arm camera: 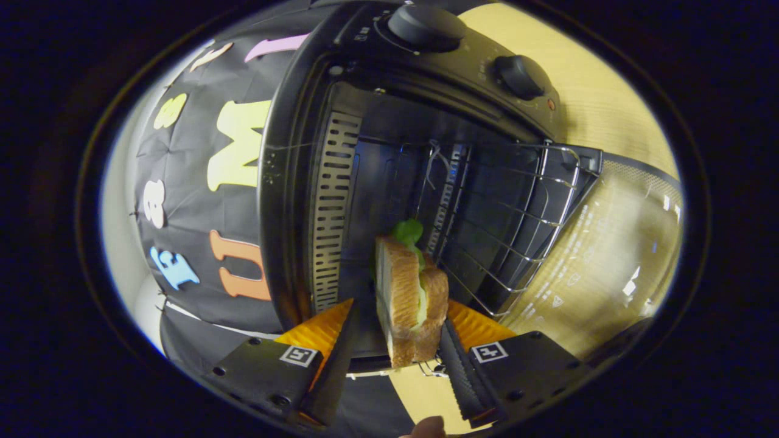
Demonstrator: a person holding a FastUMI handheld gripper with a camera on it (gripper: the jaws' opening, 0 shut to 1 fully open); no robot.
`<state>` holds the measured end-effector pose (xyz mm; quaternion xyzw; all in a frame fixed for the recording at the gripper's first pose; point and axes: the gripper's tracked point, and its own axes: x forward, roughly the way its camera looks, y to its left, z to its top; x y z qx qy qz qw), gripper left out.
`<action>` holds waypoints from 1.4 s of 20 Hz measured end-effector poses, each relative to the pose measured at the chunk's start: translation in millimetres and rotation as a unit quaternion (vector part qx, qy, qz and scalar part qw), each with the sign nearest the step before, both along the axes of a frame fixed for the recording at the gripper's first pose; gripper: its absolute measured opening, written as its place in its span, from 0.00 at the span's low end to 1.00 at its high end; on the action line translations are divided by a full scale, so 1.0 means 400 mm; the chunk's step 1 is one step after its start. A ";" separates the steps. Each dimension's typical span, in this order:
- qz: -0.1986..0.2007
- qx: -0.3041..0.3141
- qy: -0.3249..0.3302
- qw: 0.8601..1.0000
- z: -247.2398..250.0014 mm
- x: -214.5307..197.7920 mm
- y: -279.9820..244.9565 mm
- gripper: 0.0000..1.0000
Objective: Open the toaster oven, put the food inside, and close the toaster oven door.
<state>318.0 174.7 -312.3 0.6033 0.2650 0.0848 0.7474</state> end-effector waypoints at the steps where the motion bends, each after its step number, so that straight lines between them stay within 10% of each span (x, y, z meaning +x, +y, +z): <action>1: 0.008 -0.011 0.004 1.000 -0.002 -0.006 0.004 0.79; 6: 0.048 -0.079 0.021 0.996 0.001 -0.063 0.012 0.97; 20: 0.119 -0.210 0.066 0.968 0.025 -0.265 -0.076 1.00; 28: 0.235 -0.402 0.029 0.884 0.045 -0.484 -0.130 1.00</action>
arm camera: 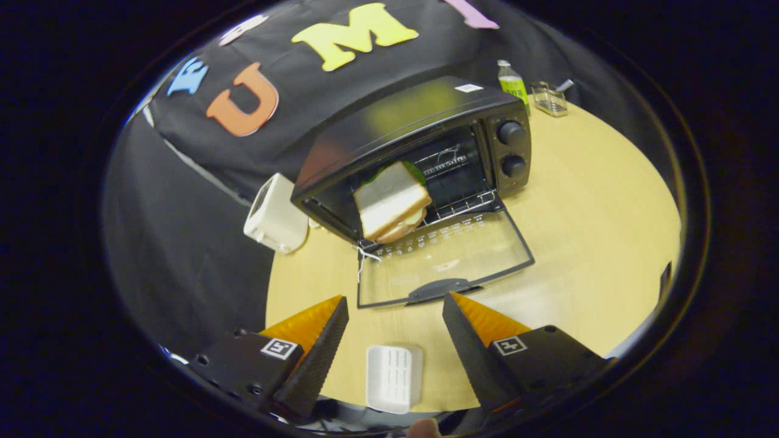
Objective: Open the toaster oven, put the food inside, and close the toaster oven door.
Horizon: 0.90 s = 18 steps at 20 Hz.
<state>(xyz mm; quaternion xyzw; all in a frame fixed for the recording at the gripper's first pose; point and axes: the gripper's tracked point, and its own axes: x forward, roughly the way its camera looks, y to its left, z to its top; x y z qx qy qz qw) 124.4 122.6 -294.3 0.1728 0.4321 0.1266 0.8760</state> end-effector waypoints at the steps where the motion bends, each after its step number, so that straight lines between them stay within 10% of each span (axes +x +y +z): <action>1: 0.007 -0.019 -0.001 1.000 -0.005 -0.015 -0.006 1.00; 18: 0.011 -0.123 0.066 0.990 -0.277 0.029 -0.073 1.00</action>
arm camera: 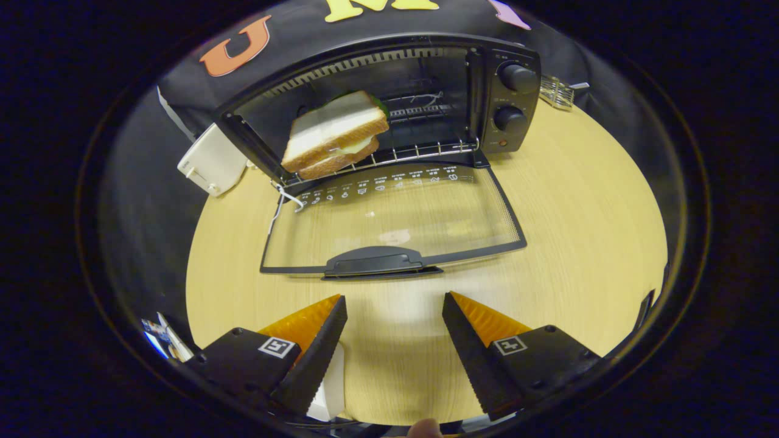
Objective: Open the toaster oven, put the food inside, and close the toaster oven door.
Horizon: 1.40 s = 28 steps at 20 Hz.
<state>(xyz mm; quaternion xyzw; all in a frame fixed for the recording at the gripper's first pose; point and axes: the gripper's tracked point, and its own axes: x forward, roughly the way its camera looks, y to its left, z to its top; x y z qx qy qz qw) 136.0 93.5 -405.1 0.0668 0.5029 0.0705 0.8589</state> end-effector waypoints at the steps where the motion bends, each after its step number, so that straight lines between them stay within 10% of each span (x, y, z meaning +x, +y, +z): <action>1: -0.001 0.000 -0.007 1.000 -0.004 0.013 -0.002 1.00; 15: 0.048 -0.047 -0.053 0.996 0.007 0.071 -0.013 1.00; 28: 0.041 -0.029 -0.172 0.984 0.310 0.160 0.023 1.00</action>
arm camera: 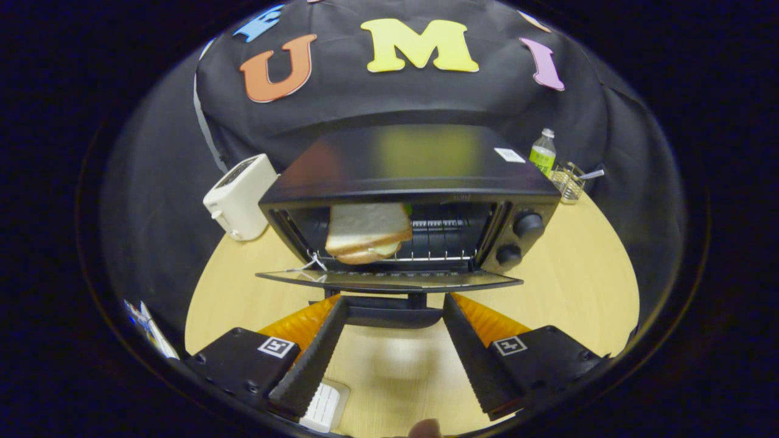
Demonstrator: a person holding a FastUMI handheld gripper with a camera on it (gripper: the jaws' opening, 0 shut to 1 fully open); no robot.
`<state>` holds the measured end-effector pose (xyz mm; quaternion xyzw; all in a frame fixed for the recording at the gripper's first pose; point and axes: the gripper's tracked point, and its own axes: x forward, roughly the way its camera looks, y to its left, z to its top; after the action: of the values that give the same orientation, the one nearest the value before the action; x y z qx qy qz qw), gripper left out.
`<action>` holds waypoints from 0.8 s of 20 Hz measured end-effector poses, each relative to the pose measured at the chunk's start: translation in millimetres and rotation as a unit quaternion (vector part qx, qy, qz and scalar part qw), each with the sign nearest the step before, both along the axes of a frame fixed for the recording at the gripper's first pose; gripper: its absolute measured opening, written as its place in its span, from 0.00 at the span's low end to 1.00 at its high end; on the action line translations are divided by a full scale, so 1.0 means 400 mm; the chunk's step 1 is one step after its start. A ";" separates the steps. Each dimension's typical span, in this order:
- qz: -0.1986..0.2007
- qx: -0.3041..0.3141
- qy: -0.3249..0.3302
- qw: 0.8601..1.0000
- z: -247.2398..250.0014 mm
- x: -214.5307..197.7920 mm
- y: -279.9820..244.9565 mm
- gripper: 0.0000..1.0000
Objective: Open the toaster oven, put the food inside, and close the toaster oven door.
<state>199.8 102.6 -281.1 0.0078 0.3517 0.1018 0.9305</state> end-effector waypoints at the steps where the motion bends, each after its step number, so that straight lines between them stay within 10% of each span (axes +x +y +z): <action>1: 0.001 -0.001 -0.008 1.000 0.020 0.013 0.000 1.00; 16: -0.029 0.043 -0.183 0.982 0.467 -0.076 -0.042 1.00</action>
<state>169.5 85.8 -94.2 0.0388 0.1707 0.0893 0.9805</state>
